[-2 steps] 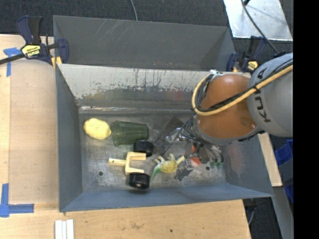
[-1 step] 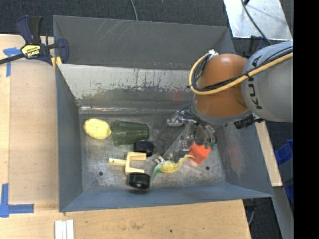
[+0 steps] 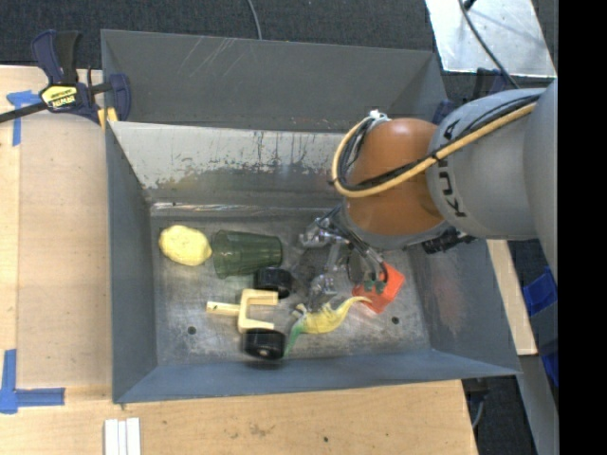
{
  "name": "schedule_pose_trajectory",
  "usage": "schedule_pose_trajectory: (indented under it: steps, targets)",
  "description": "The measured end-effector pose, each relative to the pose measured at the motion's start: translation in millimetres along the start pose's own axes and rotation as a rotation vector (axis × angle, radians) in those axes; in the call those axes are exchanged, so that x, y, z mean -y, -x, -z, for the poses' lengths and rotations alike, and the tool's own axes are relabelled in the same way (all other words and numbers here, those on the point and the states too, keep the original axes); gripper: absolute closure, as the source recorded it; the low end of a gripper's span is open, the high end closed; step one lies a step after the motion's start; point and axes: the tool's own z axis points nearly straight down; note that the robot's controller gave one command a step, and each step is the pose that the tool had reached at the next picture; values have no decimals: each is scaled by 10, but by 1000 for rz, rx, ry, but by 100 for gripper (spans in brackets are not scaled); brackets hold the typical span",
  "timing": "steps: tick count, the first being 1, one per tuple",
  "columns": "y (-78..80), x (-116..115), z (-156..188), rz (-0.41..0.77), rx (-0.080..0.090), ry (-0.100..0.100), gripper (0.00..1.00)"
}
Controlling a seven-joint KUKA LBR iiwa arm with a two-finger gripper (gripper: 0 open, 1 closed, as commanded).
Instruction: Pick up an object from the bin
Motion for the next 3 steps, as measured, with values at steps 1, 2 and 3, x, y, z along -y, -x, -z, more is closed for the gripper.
schedule_pose_trajectory:
  steps: [1, 2, 3]
  targets:
    - [-60, 86, -188, -89, 8, 4, 100]
    - [-60, 86, -188, -89, 8, 4, 100]
    - [-34, 102, 1731, -6, -15, -1, 100]
